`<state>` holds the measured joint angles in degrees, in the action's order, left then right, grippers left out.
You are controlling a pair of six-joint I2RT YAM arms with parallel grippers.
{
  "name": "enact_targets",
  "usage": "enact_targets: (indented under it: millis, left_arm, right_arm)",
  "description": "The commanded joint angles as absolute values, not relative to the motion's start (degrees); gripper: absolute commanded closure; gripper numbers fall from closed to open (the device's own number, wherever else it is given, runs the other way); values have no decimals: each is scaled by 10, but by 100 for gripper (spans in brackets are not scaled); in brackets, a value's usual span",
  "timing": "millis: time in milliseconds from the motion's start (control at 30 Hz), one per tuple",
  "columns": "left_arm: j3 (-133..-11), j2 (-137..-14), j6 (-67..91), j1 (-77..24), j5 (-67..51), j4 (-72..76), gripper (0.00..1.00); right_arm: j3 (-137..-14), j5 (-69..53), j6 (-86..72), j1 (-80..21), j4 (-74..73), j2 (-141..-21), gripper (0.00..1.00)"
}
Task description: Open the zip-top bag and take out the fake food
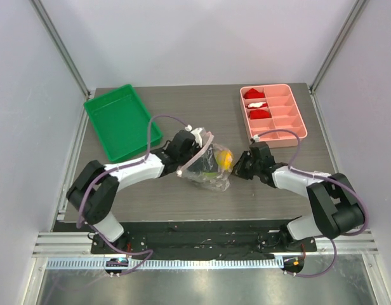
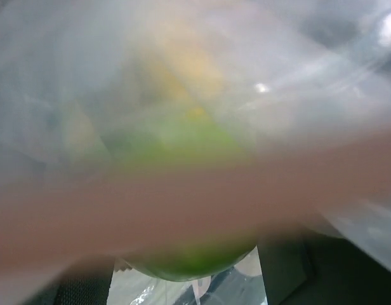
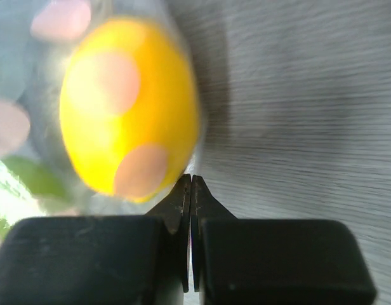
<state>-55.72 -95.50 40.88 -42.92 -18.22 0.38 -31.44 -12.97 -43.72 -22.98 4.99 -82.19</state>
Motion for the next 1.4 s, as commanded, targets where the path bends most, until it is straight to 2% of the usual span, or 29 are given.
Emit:
enact_targets:
  millis: [0,200,233,267,300,333,400,433,533,667,800,967,1067,1133,1167,1200,1233,1367]
  left_arm:
    - [-582,-894,352,-431,-130,-80,100]
    - [-591,-867,346,-430,-128,-104,100]
    - [-590,-863,352,-431,-141,-97,100]
    - [-585,-859,359,-431,-142,-87,100]
    - [-582,-853,384,-428,-135,-78,100]
    - [-578,-841,396,-425,-112,-65,100]
    - [-585,-834,430,-423,-64,-78,100]
    - [-589,-831,440,-423,-40,-85,100]
    - [-594,-828,469,-421,-4,-79,100]
    - [-591,-841,497,-421,-7,-51,100]
    - [-573,-845,525,-421,-30,-17,100]
    - [-567,-842,544,-421,-45,-8,100]
    - [-561,-838,549,-421,-54,-2,100]
    - [-565,-836,549,-421,-52,-15,100]
    - [-566,-835,548,-422,-50,-19,100]
    - [-569,-834,547,-421,-50,-25,100]
    - [-575,-832,545,-420,-46,-49,100]
    - [-645,-829,529,-420,-10,-157,100]
  right_arm:
    - [-326,-71,-396,-222,17,-778,98]
    - [-316,-89,-379,-219,7,-740,98]
    - [-308,-116,-380,-217,8,-732,93]
    - [-301,-126,-381,-218,11,-725,67]
    - [-296,-135,-385,-218,5,-716,58]
    - [-290,-160,-381,-218,4,-714,53]
    - [-280,-175,-391,-216,-29,-693,50]
    - [-259,-184,-396,-216,-29,-679,41]
    - [-214,-243,-424,-218,-3,-627,25]
    - [-178,-305,-439,-219,80,-604,22]
    - [-157,-331,-447,-247,160,-634,22]
    - [-143,-300,-459,-263,297,-734,22]
    - [-165,-301,-461,-264,355,-799,31]
    - [-177,-305,-472,-264,384,-827,47]
    - [-178,-304,-481,-264,403,-847,63]
    - [-181,-301,-482,-265,404,-856,90]
    - [-182,-293,-483,-264,402,-862,98]
    - [-180,-247,-465,-265,342,-867,98]
